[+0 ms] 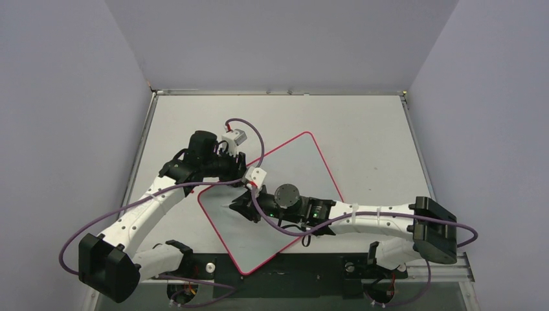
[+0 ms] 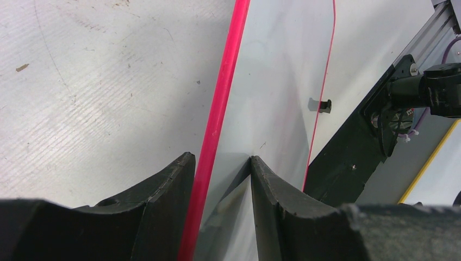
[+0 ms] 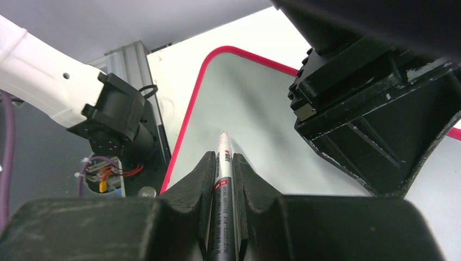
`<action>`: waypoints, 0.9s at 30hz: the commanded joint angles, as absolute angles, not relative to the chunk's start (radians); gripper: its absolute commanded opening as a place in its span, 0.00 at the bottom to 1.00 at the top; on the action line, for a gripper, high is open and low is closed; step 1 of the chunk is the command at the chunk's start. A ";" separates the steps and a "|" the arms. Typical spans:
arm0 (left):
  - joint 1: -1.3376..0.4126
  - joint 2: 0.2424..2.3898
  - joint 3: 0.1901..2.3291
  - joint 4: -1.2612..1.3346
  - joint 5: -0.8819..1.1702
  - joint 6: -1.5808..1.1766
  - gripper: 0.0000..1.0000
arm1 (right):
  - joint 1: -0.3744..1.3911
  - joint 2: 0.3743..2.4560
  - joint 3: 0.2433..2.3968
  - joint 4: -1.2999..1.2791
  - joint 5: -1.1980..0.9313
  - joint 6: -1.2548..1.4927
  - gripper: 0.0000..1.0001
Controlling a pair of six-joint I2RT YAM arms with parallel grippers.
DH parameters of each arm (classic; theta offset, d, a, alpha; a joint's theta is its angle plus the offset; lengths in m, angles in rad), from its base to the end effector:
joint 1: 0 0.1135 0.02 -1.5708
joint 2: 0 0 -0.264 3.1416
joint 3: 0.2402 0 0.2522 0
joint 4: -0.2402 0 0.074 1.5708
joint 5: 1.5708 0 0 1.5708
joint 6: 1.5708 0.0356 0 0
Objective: Write a sentence on the whiteboard
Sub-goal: Write a sentence on the whiteboard stand.
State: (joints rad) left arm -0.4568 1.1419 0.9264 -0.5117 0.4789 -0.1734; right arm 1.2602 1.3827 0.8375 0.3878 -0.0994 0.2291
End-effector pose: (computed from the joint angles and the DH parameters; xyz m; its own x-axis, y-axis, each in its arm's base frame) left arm 0.2092 -0.1211 0.2896 -0.7085 0.1776 -0.6830 0.5870 0.6856 -0.4306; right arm 0.0942 0.3051 0.2800 -0.2686 -0.0975 -0.9583 -0.9410 0.2392 0.2394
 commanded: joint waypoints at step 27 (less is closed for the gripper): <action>-0.453 1.152 0.937 -0.424 0.383 -0.138 0.00 | 1.324 1.469 0.913 0.363 -0.027 0.171 0.00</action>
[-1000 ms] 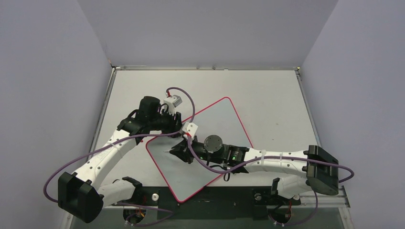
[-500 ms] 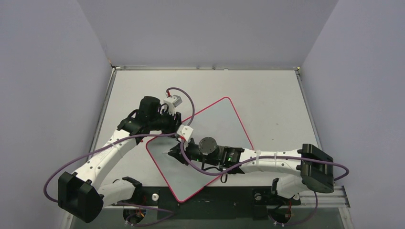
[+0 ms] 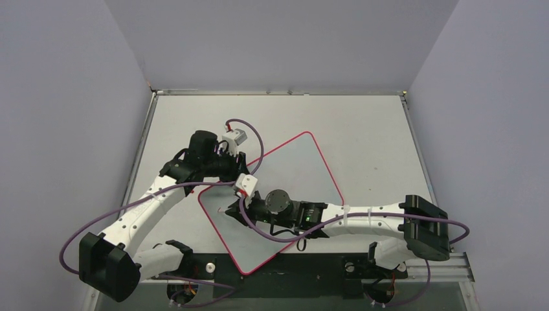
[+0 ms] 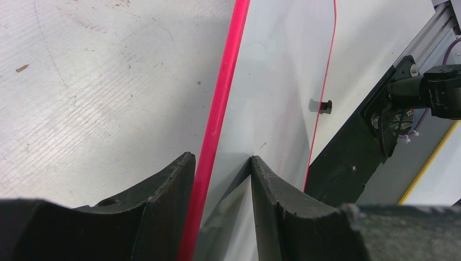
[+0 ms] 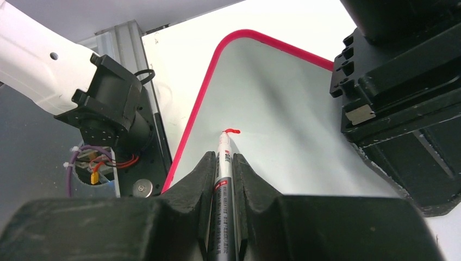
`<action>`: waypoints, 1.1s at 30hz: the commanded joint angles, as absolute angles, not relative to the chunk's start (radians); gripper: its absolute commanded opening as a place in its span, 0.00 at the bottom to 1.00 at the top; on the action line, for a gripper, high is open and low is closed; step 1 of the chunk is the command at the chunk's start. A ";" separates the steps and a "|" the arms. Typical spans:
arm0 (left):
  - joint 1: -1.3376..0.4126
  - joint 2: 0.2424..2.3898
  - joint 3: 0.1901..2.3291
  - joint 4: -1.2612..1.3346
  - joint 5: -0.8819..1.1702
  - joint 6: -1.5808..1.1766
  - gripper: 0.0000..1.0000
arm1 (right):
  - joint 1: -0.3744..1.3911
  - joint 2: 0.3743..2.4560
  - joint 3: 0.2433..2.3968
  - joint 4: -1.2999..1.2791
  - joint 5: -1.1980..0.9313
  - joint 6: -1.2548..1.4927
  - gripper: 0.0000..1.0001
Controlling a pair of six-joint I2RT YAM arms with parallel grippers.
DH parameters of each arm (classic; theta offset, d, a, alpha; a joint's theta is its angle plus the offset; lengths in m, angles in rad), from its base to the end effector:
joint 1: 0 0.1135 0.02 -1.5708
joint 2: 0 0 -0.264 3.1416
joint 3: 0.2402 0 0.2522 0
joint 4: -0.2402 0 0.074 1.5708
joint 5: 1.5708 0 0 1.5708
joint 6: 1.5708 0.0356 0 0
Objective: Write a sentence on the whiteboard
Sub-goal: Write a sentence on the whiteboard stand.
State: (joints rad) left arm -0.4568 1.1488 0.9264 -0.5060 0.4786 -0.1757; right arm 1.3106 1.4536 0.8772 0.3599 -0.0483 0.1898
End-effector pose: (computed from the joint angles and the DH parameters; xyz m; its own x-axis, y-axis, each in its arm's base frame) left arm 0.2107 -0.1218 0.2885 -0.7106 0.1764 -0.6812 0.5848 0.6864 -0.4323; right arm 0.0843 0.3234 0.2690 -0.2387 -0.1640 -0.9572 -0.9494 0.2468 0.1944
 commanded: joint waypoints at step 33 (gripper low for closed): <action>-0.454 1.148 0.935 -0.426 0.380 -0.138 0.00 | 1.369 1.362 0.802 0.268 0.133 0.180 0.00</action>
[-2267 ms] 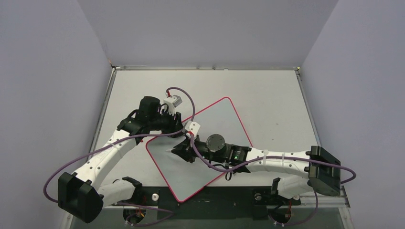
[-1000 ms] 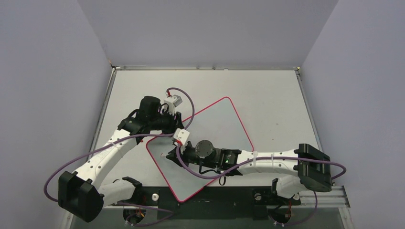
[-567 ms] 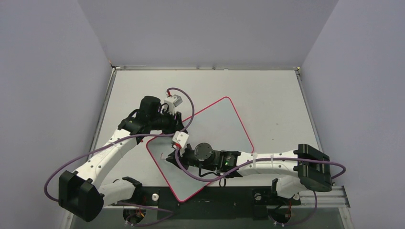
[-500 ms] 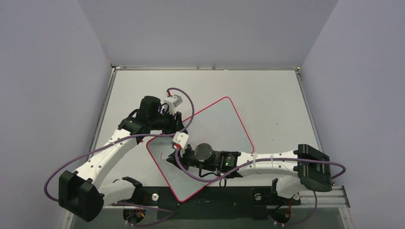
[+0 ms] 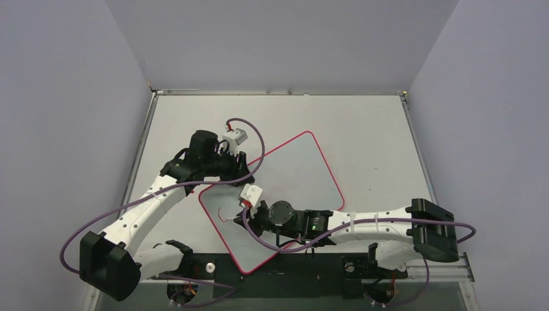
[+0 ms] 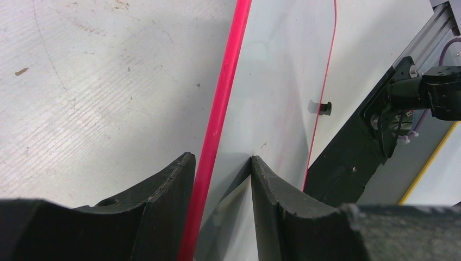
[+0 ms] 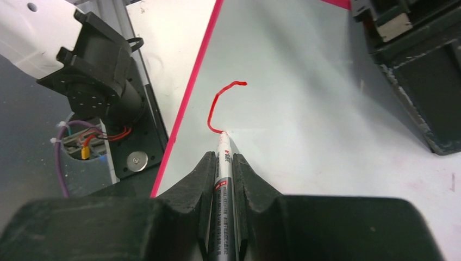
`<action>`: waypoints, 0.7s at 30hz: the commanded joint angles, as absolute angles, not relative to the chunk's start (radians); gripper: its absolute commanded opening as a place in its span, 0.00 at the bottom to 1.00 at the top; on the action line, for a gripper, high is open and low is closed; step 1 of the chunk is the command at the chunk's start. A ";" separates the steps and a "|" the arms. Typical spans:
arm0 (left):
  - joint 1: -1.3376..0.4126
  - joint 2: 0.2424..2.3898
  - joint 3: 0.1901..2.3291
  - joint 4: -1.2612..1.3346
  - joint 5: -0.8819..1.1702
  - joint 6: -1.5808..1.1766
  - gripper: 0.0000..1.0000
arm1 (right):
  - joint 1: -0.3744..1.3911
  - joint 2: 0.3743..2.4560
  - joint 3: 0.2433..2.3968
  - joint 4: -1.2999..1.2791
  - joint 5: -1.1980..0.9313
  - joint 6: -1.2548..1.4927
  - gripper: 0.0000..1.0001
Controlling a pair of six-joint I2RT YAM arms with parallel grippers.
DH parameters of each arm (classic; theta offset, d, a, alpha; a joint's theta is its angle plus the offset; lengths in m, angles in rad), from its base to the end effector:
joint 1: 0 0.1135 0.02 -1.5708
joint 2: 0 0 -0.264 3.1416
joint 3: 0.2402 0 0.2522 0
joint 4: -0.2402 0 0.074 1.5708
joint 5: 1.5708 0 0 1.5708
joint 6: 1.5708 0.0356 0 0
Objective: Write a sentence on the whiteboard
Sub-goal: Write a sentence on the whiteboard stand.
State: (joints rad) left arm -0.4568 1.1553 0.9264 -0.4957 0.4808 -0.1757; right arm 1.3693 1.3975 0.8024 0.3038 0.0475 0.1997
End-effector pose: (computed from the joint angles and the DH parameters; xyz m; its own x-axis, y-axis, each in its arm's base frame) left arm 0.2123 -0.1227 0.2879 -0.7084 0.1755 -0.6837 0.5871 0.6842 -0.4327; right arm 0.0649 0.3092 0.2544 -0.2487 -0.2273 -0.9415 -0.9389 0.2954 0.1767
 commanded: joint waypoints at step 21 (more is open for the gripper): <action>-0.454 1.151 0.934 -0.430 0.376 -0.135 0.00 | 1.424 1.336 0.906 0.176 0.038 0.087 0.00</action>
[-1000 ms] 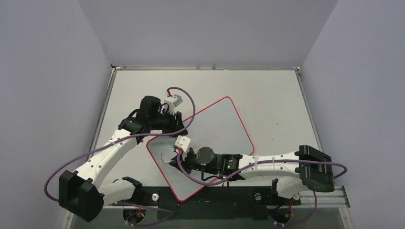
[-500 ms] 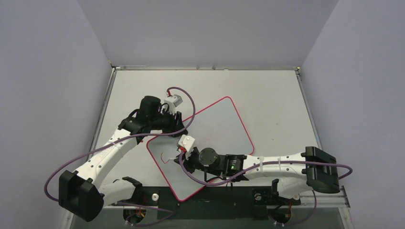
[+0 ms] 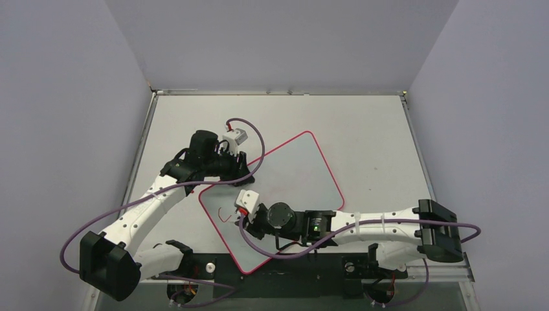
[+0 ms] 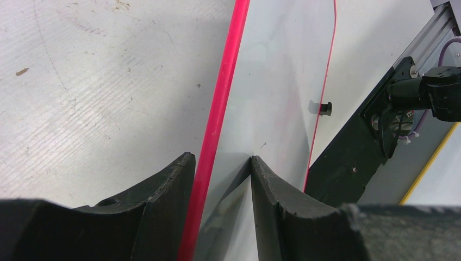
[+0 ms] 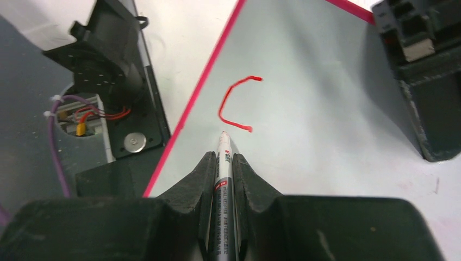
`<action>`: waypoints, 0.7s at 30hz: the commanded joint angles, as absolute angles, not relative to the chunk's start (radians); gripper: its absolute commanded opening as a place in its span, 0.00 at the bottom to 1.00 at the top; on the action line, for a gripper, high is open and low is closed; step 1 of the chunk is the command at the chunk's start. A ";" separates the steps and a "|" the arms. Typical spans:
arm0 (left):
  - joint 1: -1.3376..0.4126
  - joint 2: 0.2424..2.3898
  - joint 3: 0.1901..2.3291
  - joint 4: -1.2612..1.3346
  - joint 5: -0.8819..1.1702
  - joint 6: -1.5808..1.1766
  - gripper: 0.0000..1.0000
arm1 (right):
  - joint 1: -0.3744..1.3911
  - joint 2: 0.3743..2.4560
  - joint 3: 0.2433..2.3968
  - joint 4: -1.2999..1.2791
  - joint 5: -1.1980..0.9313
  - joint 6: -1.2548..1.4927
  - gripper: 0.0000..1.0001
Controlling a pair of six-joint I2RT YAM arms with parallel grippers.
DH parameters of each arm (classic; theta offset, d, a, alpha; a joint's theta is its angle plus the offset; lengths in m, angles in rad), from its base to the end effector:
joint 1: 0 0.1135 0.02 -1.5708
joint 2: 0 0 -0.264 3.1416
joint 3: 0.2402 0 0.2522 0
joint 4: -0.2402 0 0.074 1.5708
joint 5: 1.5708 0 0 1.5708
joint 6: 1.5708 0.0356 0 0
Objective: Write a sentence on the whiteboard
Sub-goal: Write a sentence on the whiteboard stand.
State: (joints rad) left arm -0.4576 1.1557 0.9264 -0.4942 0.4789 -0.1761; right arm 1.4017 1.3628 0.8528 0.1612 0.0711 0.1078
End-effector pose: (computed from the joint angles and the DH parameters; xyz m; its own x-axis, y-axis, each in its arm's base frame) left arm 0.2124 -0.1229 0.2879 -0.7077 0.1752 -0.6845 0.5870 0.6849 -0.4316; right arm 0.0549 0.3066 0.2672 -0.1618 -0.3098 -0.9369 -0.9602 0.2686 0.0770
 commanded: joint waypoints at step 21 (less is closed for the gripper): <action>-0.459 1.151 0.933 -0.433 0.370 -0.133 0.00 | 1.422 1.428 0.951 0.220 0.149 0.112 0.00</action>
State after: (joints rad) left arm -0.4595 1.1557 0.9264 -0.4938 0.4774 -0.1761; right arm 1.4216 1.4120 0.9081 0.1761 0.1196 0.1009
